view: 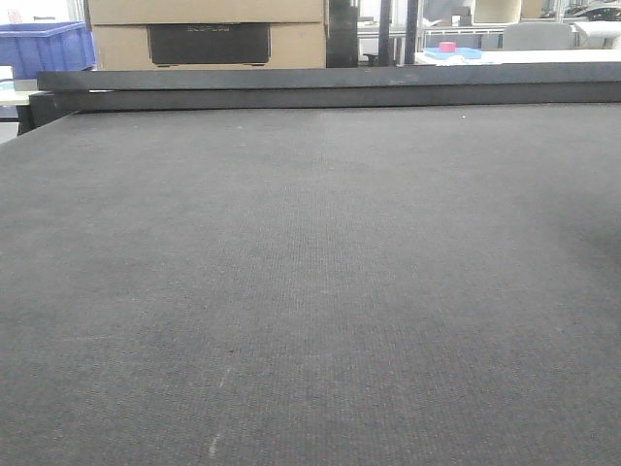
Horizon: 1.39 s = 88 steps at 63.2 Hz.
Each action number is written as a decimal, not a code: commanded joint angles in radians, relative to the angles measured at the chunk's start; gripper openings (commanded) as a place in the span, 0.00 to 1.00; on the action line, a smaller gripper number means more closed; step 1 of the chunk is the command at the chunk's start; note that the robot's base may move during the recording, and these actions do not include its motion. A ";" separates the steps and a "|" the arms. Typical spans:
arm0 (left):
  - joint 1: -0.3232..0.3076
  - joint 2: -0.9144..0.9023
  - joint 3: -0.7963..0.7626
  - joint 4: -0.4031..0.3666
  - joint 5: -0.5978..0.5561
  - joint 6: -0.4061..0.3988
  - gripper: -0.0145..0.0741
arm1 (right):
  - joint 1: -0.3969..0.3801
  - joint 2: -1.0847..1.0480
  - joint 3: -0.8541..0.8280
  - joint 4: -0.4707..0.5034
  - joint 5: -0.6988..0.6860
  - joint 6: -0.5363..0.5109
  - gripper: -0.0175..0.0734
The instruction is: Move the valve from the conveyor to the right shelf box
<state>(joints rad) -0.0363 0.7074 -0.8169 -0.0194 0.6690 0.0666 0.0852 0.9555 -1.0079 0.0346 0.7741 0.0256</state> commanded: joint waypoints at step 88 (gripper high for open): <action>0.003 -0.008 -0.007 -0.008 -0.059 0.002 0.04 | -0.004 -0.013 -0.008 -0.006 -0.067 -0.009 0.01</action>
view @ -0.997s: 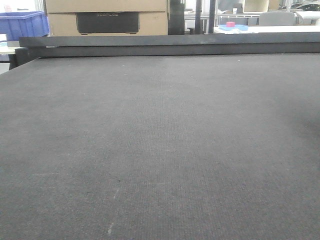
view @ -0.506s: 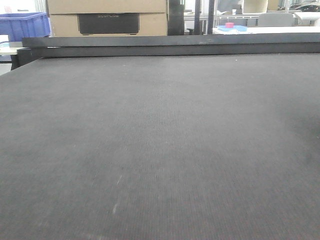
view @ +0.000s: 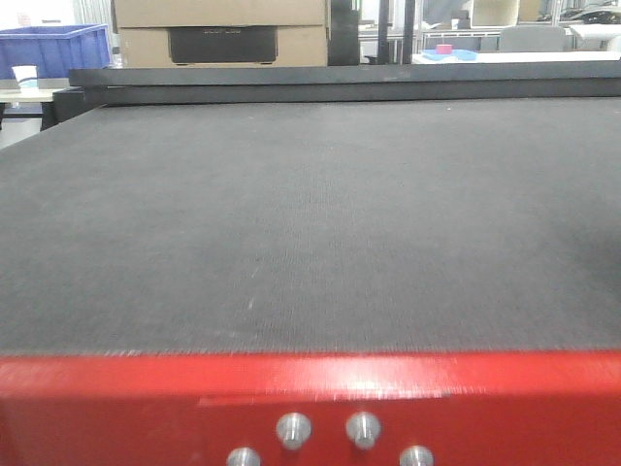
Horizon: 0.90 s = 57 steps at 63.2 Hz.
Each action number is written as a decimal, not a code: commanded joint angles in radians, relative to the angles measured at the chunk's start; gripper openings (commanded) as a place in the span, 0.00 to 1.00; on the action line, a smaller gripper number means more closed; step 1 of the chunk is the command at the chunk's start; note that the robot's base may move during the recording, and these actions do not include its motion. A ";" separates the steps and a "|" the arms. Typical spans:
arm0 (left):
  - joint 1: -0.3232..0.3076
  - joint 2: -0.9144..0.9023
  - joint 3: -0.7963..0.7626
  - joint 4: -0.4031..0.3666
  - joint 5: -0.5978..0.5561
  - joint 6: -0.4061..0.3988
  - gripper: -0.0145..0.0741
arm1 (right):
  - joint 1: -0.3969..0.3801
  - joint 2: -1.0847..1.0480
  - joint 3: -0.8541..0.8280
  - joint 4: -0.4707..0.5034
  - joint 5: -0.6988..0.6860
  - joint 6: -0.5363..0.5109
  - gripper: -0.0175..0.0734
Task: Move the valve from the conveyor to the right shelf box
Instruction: 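Drive the base from the conveyor to the shelf of blue bins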
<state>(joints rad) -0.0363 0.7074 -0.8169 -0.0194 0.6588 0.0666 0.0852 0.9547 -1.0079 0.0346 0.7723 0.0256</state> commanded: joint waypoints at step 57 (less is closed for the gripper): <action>0.003 -0.015 -0.007 -0.008 -0.051 0.002 0.04 | -0.004 -0.012 -0.008 -0.006 -0.065 -0.009 0.01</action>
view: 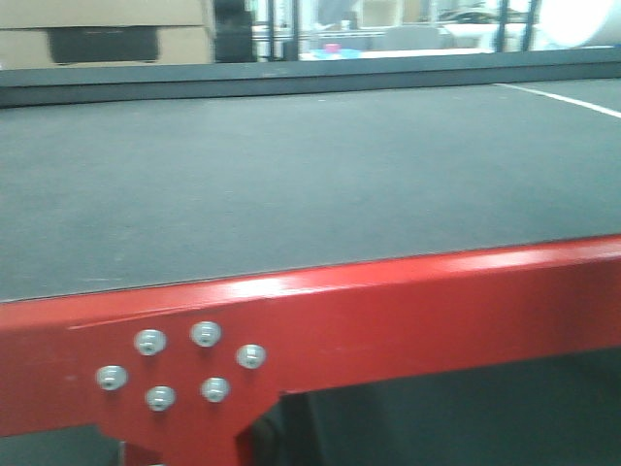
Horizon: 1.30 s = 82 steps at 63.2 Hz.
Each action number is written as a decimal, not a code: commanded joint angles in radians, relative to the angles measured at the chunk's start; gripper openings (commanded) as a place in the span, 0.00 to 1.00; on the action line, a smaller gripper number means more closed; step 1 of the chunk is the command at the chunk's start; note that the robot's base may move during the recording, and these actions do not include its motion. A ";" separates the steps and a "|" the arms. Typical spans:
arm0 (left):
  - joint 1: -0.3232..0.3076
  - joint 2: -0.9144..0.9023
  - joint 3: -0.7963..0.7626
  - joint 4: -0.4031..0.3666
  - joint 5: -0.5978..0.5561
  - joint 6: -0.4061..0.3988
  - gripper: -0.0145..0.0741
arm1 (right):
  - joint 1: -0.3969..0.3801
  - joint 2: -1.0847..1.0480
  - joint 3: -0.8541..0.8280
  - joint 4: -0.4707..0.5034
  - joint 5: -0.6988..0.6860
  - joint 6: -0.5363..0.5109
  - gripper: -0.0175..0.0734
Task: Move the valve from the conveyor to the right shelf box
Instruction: 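Drive the base from the conveyor to the shelf of blue bins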
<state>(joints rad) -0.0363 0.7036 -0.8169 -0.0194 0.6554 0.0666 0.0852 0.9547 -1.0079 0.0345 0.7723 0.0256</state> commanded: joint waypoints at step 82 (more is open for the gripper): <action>0.003 -0.011 -0.007 0.005 -0.047 0.002 0.04 | -0.004 -0.012 -0.008 -0.006 -0.067 -0.009 0.01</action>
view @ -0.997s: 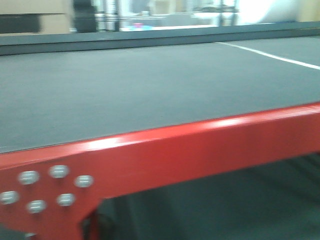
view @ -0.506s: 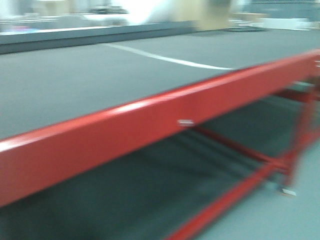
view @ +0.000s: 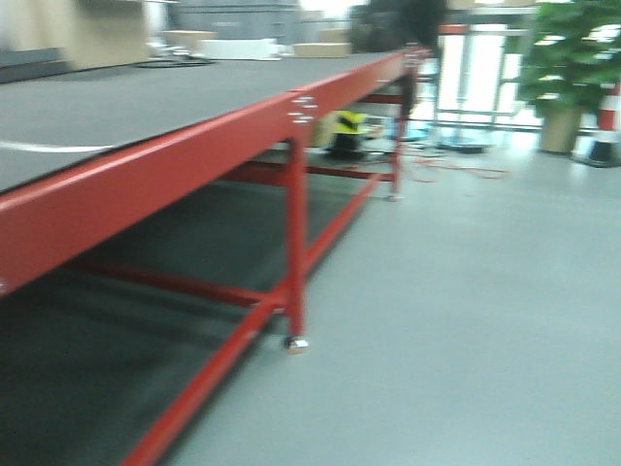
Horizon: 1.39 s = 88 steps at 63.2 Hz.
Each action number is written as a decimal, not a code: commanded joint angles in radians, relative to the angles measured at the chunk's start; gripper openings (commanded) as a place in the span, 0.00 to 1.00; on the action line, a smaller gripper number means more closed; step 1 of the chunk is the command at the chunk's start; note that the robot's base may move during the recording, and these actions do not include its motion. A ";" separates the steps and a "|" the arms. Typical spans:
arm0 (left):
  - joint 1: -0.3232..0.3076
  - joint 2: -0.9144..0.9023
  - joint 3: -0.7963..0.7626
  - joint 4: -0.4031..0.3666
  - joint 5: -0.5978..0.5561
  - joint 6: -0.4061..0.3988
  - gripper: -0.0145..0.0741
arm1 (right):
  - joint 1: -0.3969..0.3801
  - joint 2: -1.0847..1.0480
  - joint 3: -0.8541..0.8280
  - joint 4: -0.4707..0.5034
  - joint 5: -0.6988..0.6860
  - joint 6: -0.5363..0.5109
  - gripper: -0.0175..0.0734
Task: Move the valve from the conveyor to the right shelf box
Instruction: 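Drive the base from the conveyor to the shelf of blue bins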
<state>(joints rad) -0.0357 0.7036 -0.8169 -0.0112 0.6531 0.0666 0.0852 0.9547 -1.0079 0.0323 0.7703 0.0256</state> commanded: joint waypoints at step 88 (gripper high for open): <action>0.002 -0.011 -0.007 -0.003 -0.045 0.002 0.04 | -0.004 -0.012 -0.008 -0.004 -0.069 -0.009 0.01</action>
<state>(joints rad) -0.0357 0.7036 -0.8169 -0.0095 0.6531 0.0666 0.0852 0.9547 -1.0079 0.0364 0.7685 0.0256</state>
